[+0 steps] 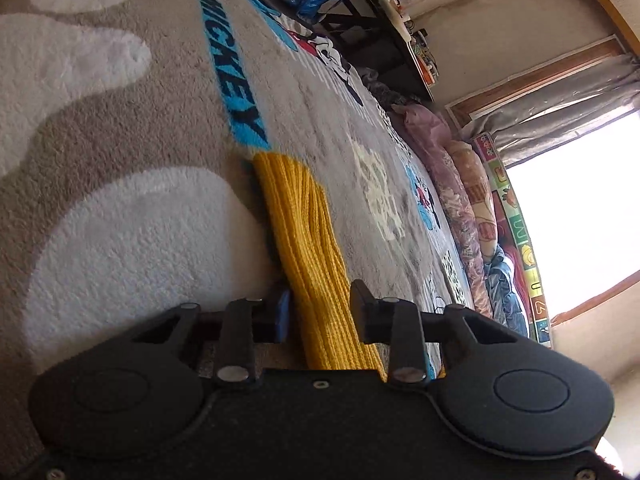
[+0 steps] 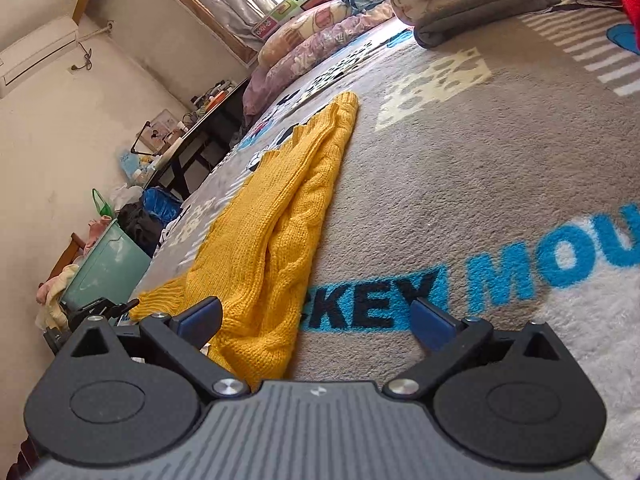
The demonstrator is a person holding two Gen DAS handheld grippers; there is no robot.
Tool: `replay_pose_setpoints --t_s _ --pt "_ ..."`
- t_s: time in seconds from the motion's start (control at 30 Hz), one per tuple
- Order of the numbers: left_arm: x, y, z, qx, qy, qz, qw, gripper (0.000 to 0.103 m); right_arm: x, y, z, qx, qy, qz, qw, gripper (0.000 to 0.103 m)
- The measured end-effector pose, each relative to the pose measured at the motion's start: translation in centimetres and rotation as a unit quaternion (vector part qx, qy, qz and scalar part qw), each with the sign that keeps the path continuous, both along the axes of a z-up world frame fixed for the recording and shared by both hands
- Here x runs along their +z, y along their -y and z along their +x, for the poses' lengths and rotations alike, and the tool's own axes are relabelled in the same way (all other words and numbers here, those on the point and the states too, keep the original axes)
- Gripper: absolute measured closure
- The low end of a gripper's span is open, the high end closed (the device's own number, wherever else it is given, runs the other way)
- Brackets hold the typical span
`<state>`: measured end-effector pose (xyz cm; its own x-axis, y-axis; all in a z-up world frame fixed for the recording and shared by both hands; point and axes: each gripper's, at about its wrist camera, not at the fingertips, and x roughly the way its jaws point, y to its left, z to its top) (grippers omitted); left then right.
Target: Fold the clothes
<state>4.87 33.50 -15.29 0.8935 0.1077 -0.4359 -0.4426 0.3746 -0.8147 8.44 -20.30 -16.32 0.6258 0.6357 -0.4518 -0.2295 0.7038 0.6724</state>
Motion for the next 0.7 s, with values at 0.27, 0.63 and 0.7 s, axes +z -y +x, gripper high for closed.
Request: replay_pose_setpoints --t_s 0.27,0.63,0.7 --pt "4.4 5.7 2.0 -0.089 0.069 0.107 0.9879 0.096 0.1 0.3 0.4 -0.002 0.001 0.011 1.0 0.004" --pt "8.3 17.6 3.1 -0.227 0.117 0.23 0.939 0.096 0.4 1.2 0.3 -0.014 0.001 0.037 0.999 0.009" --pt "8.6 19.7 3.5 -0.251 0.121 0.249 0.9275 0.096 0.6 1.4 0.3 -0.015 0.003 0.05 0.999 0.014"
